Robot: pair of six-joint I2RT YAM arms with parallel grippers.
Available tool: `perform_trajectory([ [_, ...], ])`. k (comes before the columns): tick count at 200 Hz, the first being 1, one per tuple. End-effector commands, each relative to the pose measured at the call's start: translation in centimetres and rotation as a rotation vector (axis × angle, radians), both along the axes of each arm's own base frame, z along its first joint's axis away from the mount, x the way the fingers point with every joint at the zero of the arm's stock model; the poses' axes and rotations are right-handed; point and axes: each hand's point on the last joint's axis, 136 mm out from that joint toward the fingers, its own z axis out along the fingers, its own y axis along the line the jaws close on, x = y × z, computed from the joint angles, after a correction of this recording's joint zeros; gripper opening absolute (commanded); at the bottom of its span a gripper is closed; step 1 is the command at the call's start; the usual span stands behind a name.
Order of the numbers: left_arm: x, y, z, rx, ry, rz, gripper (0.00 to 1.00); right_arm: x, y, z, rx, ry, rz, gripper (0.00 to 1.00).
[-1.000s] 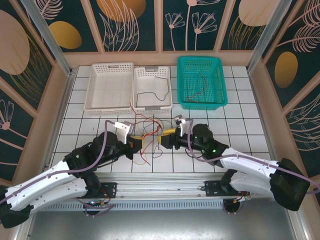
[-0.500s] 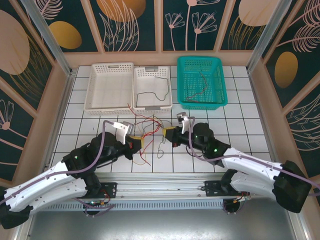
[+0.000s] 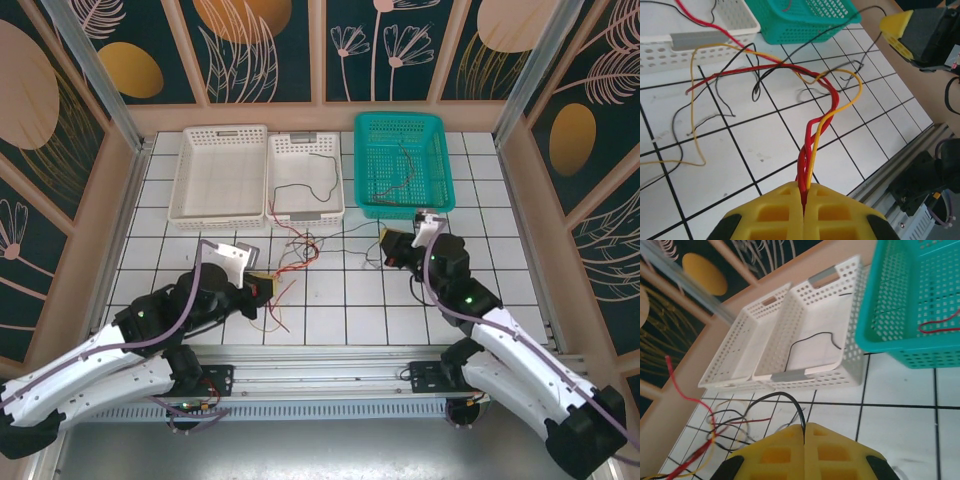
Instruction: Untangle the cables
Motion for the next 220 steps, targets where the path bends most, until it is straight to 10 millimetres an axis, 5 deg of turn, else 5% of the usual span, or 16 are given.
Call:
perform_trajectory([
  [1,0.5,1.7,1.3,0.046,-0.035,0.052,0.00,0.4,-2.6,1.4,0.009,0.008,-0.094,0.00],
  [85,0.8,3.9,2.7,0.074,-0.081,0.122,0.00,0.9,-10.7,3.3,0.013,0.039,-0.367,0.00],
  [136,0.8,4.3,3.0,0.054,-0.090,0.141,0.00,-0.3,-15.4,7.0,0.066,-0.034,-0.557,0.00],
  [189,0.8,4.2,2.5,0.063,-0.080,0.136,0.00,-2.3,-18.8,10.8,0.079,-0.114,-0.722,0.00],
  [220,0.9,4.3,2.4,0.066,-0.079,0.147,0.00,-2.6,-18.8,12.7,0.085,-0.127,-0.717,0.00],
])
